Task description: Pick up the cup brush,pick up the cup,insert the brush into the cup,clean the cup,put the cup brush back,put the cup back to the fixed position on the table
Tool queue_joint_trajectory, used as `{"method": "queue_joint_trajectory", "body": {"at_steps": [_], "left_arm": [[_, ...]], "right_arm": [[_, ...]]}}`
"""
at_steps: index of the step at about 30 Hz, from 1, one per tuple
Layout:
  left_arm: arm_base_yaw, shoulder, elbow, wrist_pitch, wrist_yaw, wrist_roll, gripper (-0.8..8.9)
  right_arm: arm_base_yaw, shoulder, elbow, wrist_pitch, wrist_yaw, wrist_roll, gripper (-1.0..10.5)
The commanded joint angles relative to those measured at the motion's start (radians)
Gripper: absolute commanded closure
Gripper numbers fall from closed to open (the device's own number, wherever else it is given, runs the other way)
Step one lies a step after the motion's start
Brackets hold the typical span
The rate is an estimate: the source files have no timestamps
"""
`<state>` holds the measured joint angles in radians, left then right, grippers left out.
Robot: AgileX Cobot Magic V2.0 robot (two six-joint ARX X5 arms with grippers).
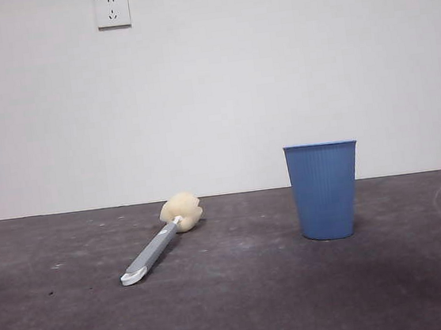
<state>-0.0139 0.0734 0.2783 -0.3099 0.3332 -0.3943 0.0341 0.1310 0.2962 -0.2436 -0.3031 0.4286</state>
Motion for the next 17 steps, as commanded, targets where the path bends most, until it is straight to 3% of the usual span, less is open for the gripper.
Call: {"method": "queue_joint_trajectory", "body": {"at_steps": [1, 7, 17], "left_arm": [[0.002, 0.045, 0.072, -0.047, 0.067, 0.008, 8.20], [0.002, 0.180, 0.248, -0.204, 0.203, 0.148, 8.20], [0.000, 0.388, 0.500, -0.584, 0.300, 0.456, 8.20]], "right_arm": [[0.007, 0.061, 0.087, -0.072, -0.061, -0.073, 9.6], [0.029, 0.229, 0.307, -0.328, -0.191, -0.250, 9.6], [0.059, 0.459, 0.618, -0.772, -0.222, -0.508, 9.6]]}}
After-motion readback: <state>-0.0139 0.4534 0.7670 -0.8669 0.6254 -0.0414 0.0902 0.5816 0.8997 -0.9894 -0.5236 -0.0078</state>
